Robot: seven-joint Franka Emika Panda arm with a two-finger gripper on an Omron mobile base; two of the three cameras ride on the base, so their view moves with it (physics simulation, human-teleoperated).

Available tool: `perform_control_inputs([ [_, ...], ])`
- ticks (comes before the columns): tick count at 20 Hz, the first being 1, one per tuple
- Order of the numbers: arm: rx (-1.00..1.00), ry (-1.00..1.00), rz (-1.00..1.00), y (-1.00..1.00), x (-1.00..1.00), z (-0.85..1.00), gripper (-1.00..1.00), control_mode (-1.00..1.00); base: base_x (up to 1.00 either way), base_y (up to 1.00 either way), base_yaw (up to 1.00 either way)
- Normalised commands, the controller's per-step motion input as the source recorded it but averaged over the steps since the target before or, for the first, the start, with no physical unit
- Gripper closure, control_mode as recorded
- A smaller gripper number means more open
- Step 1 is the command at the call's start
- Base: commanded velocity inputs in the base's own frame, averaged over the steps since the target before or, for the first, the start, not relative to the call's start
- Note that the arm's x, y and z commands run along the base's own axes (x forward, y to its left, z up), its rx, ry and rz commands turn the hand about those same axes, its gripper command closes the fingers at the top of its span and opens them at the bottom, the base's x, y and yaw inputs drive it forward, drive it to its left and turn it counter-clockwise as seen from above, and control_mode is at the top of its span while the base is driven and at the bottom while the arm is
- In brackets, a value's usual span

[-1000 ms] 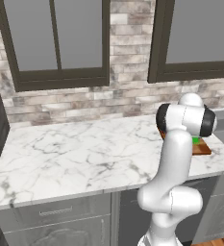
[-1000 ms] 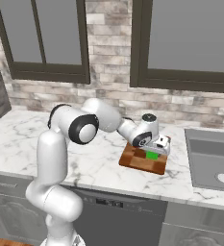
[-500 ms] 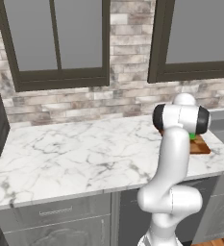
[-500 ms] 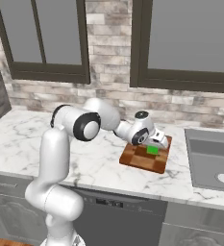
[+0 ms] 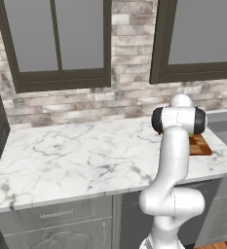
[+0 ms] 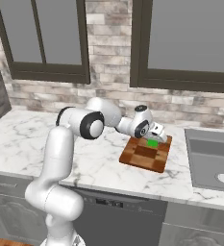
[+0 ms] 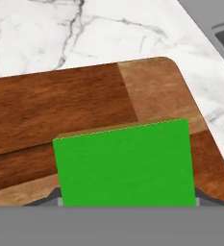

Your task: Pick up the sponge from the counter and clean the cutting board by briefly scrubbing or pressing down on the cutting board. Once finished, release the sponge.

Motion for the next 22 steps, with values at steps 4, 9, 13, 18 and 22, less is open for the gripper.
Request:
perform_control_inputs([
  [4,0.00,0.00,-0.06,0.01,-0.08,-0.35,1.00,-1.00,0.00,0.00,0.00],
  [9,0.00,0.00,-0.04,0.00,-0.75,-0.48,1.00,-1.00,0.00,0.00,0.00],
  [13,0.00,-0.01,-0.04,0.19,-1.00,-0.52,1.00,-1.00,0.00,0.00,0.00],
  [18,0.00,-0.01,-0.06,0.35,-1.00,-0.61,1.00,-1.00,0.00,0.00,0.00],
  [22,0.00,0.00,-0.06,0.48,-1.00,-0.63,1.00,-1.00,0.00,0.00,0.00],
])
